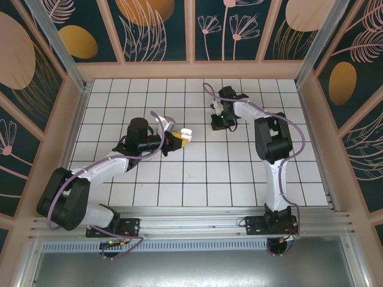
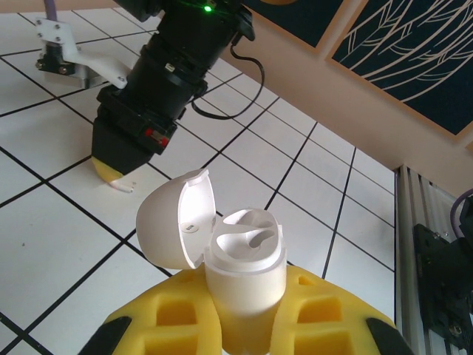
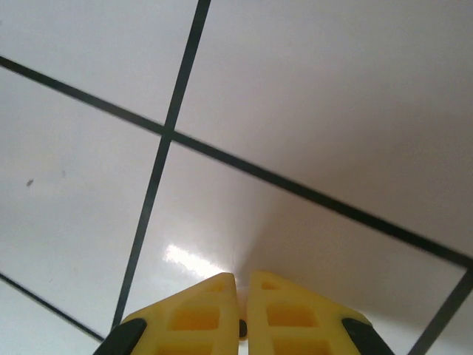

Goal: Insert wireless bluetooth earbuds into charging case

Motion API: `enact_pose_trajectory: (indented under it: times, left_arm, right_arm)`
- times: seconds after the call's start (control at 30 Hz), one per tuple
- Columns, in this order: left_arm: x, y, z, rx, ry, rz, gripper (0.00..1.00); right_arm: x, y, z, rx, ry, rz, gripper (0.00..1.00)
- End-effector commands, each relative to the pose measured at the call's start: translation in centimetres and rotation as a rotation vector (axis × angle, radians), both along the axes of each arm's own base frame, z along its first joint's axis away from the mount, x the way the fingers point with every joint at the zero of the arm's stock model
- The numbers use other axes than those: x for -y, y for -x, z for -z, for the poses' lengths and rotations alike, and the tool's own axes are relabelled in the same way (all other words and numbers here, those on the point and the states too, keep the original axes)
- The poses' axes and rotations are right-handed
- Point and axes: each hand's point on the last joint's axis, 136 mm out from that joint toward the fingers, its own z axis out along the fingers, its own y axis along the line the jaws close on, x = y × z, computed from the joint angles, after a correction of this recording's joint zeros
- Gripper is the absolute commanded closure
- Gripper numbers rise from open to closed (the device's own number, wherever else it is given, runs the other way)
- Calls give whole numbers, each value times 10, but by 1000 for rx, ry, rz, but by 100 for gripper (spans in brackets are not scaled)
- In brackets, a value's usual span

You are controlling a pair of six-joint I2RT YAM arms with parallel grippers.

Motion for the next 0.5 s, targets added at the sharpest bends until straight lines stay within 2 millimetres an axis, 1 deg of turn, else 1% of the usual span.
enact_pose_trajectory:
  times: [0.0, 0.03, 0.13, 0.23, 0.33, 0.47]
  left_arm:
    - [-1, -1, -23, 59, 43, -3, 100]
    - [-1, -1, -26, 64, 50, -3, 100]
    - [-3, 1, -33, 79, 67, -2, 100]
    - [-4, 3, -42, 97, 83, -5, 100]
    - [-6, 6, -51, 124, 115, -7, 100]
    - [-8, 15, -68, 181, 187, 3, 100]
  right_arm:
    - [-6, -4, -55, 117, -109, 35, 96]
    - [-6, -3, -62, 136, -129, 43, 96]
    - [-10, 6, -95, 216, -216, 65, 98]
    - [-16, 18, -136, 310, -321, 70, 99]
    - [-28, 34, -181, 417, -414, 45, 100]
    - [-48, 67, -235, 560, -515, -25, 100]
